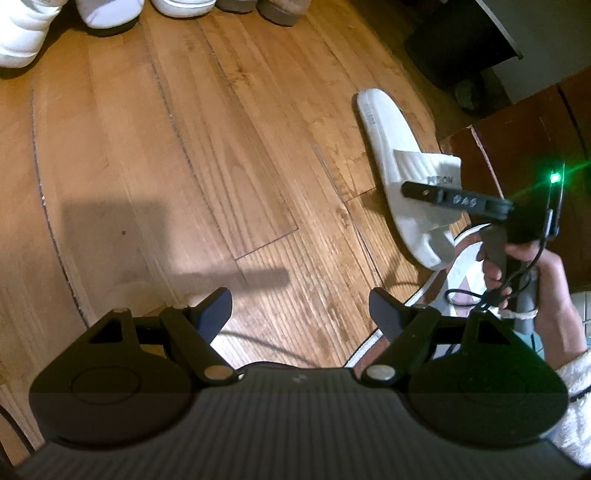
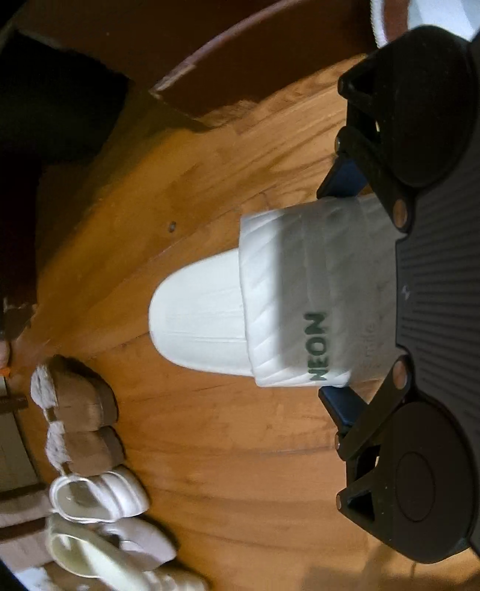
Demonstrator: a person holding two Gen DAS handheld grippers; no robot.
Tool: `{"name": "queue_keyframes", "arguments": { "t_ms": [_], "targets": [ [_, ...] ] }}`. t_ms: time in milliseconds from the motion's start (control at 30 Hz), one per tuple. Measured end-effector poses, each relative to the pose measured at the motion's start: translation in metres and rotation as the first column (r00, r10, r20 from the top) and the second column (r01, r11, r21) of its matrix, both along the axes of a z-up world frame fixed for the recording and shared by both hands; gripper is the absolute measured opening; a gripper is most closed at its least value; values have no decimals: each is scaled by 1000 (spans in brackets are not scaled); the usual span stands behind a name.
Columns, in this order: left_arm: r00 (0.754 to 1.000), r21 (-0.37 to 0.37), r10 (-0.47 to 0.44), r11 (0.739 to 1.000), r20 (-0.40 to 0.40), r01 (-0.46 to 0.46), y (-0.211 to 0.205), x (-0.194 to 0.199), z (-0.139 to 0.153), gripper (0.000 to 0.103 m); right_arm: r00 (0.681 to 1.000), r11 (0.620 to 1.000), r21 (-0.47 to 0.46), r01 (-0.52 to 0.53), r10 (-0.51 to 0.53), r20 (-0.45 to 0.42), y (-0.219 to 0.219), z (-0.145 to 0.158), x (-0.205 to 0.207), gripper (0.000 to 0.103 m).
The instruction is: Organize scattered shoes
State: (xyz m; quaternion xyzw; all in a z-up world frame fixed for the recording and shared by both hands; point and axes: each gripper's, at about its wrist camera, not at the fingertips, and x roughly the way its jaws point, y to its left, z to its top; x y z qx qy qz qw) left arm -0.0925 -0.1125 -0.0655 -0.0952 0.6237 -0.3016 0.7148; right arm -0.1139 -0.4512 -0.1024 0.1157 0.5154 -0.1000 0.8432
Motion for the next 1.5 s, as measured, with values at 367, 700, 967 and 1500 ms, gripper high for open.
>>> {"name": "queue_keyframes", "arguments": {
  "t_ms": [367,700,967,1500],
  "targets": [
    [1000,-17,6,1000,-15,-6,4,-3,2,81,970,880,-410,-242,231,-77,55,4,-2,103],
    [1000,-11,5,1000,-20,-6,8,-7,4,81,994,993,-94,-67,74,79,30,-1,-12,103],
    [1000,1,10,1000,-26,-10,6,-8,0,81,962,969,244,-31,-38,271,-6,-4,-22,103],
    [999,6,-1,1000,36,1,-7,-7,-11,81,953,974,214,-72,4,302,25,22,-32,103]
  ]
}}
